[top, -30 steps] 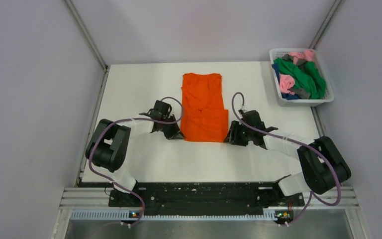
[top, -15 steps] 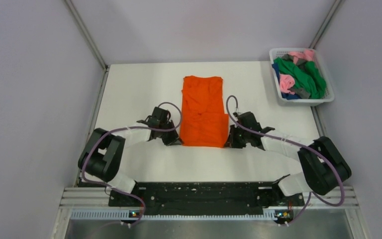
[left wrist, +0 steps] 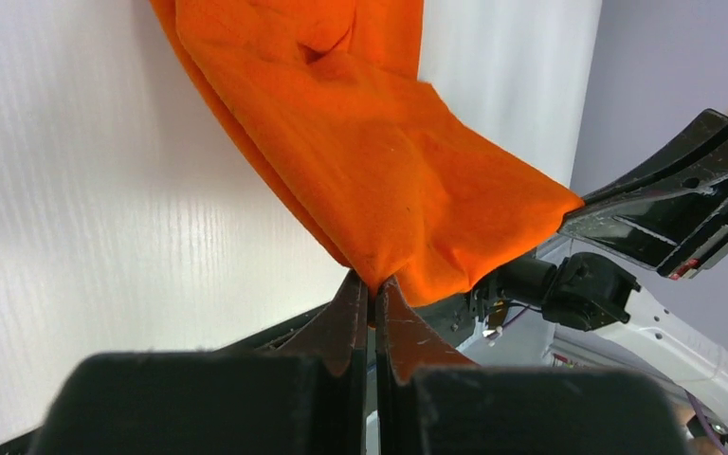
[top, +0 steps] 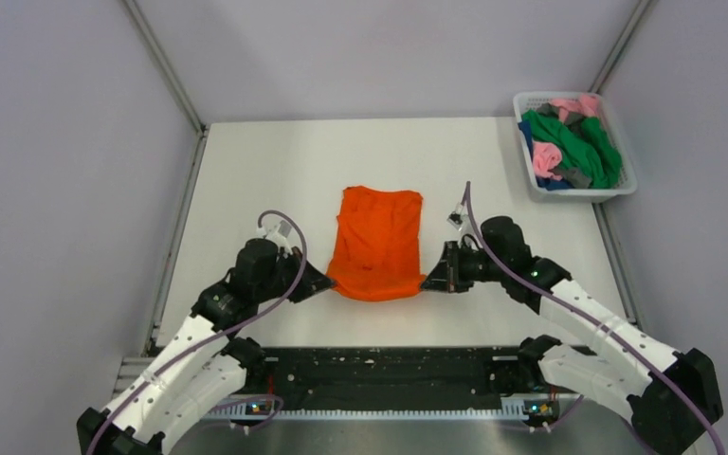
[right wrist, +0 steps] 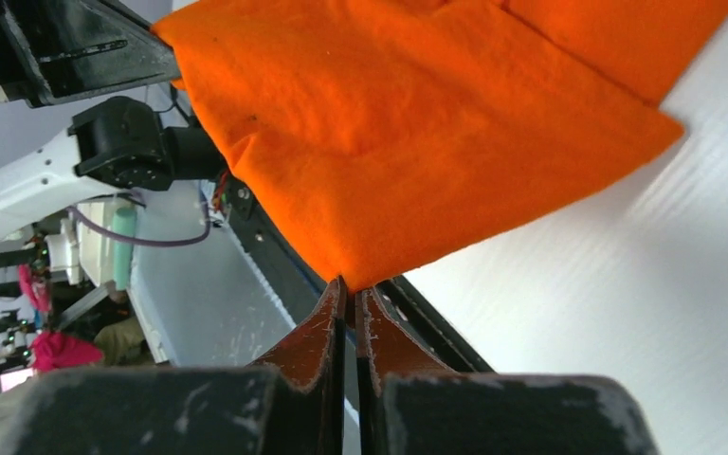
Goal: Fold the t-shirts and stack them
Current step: Fold the long partially folded tshirt into a neat square
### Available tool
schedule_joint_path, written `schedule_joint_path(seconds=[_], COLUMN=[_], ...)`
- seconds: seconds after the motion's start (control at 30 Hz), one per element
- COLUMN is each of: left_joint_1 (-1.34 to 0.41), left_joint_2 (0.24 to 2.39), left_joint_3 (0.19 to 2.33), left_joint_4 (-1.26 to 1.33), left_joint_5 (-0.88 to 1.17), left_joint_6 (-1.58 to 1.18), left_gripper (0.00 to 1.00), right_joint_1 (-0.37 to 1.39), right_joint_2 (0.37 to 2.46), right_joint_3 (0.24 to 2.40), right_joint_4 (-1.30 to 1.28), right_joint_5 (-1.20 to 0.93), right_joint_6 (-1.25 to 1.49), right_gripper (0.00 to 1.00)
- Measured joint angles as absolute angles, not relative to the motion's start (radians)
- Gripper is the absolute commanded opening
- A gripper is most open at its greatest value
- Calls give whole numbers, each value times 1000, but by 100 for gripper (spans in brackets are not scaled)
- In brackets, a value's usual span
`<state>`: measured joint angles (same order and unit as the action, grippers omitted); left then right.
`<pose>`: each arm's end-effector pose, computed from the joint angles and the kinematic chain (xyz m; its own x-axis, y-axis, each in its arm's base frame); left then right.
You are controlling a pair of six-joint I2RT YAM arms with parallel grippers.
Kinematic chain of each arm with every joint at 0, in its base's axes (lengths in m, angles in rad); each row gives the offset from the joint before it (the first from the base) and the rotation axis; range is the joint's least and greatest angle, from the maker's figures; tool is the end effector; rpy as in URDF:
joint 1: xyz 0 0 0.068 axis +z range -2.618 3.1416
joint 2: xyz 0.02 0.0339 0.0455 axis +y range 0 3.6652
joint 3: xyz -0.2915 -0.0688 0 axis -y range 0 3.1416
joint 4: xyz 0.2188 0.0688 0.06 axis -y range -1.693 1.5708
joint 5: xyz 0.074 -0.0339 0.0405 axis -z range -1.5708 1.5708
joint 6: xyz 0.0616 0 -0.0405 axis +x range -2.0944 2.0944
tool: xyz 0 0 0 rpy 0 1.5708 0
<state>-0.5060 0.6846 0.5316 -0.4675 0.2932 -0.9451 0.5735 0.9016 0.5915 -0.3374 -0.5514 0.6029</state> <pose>0.1031 -0.0775 0.2465 -0.8407 -0.4213 -0.3403 -0.0200 0.6521 -0.7579 0.1225 0.1176 0.2562 -0.8784 0.0076 -0.4778 -0.3825 0.5882 0.7126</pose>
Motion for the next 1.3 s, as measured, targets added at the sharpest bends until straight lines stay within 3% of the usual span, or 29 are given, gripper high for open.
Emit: schedule_joint_path(seconds=[0.4,1.3], left_joint_1=[-463,-268], left_joint_2=[843,1643], left_joint_3=[752,1335], left_joint_4=[-596,-532], left_joint_5=[110,200], left_joint_6=[-912,-684], left_gripper=[0,0], right_joint_1=[446,244], right_joint_2=[1079,1569], right_joint_3=[642,878], right_joint_4=[-72,106], right_joint_5=[-600,-562], right_joint_6=[685,654], right_gripper=[0,0])
